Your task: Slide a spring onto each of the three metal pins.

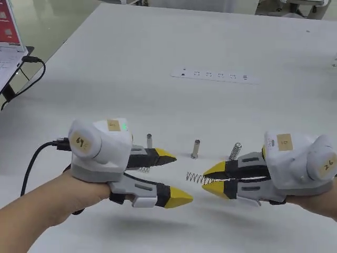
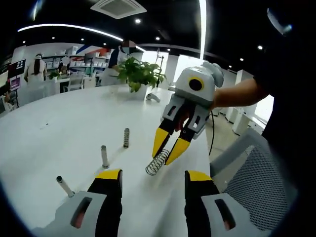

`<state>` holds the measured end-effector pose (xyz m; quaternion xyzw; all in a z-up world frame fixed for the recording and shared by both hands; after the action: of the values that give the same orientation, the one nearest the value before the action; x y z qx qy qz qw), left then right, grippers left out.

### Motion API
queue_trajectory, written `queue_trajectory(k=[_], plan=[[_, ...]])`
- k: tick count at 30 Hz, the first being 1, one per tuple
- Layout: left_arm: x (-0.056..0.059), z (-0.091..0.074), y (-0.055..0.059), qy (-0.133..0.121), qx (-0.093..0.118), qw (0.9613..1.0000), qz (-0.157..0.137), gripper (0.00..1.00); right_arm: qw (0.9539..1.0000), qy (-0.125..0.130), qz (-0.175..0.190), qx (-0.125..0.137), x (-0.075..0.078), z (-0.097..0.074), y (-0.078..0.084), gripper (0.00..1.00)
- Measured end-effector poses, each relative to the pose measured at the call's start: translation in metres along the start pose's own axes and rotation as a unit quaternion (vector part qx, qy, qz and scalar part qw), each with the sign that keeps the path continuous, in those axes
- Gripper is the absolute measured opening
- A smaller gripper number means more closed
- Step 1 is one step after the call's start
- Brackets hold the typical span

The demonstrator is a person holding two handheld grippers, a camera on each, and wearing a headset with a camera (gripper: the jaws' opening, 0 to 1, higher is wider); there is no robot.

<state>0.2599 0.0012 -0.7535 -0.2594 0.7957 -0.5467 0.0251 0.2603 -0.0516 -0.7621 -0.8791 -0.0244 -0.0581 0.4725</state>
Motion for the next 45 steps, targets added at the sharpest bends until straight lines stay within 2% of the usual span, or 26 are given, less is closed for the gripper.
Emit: queue_trajectory(k=[7,12,22,26,37,45], plan=[[0.007,0.009,-0.005,0.025,0.004,0.9996,0.010,0.31,0.9996,-0.021,-0.015,0.011,-0.003,-0.004,-0.003,0.08],[0.010,0.012,-0.005,0.033,0.003,0.9993,0.016,0.25,0.9990,-0.031,-0.026,0.018,-0.003,-0.007,-0.008,0.08],[0.014,0.015,-0.008,0.046,0.011,0.9986,0.026,0.06,0.9982,-0.045,-0.031,0.025,-0.006,-0.009,-0.014,0.08],[0.015,0.016,-0.009,0.044,0.011,0.9986,0.027,0.06,0.9982,-0.046,-0.031,0.024,-0.006,-0.009,-0.014,0.08],[0.021,0.013,-0.012,0.052,0.011,0.9966,0.062,0.03,0.9980,-0.051,-0.029,0.024,-0.007,-0.012,-0.015,0.08],[0.024,0.013,-0.011,0.056,0.009,0.9959,0.070,0.02,0.9983,-0.052,-0.018,0.022,-0.009,-0.014,-0.014,0.08]])
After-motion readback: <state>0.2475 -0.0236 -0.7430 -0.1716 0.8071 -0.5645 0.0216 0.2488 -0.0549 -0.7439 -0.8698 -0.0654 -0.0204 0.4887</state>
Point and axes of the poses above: the centre of the closed fingertips' face, and the gripper's own axes: z roughly forward along the fingers, x roughly to its right, y roughly out of its underside, the point moved 2 cm from there along -z, roughly backward along the fingers, and after that the axes turned 4 degrees about -z, right-handed, at the moved point
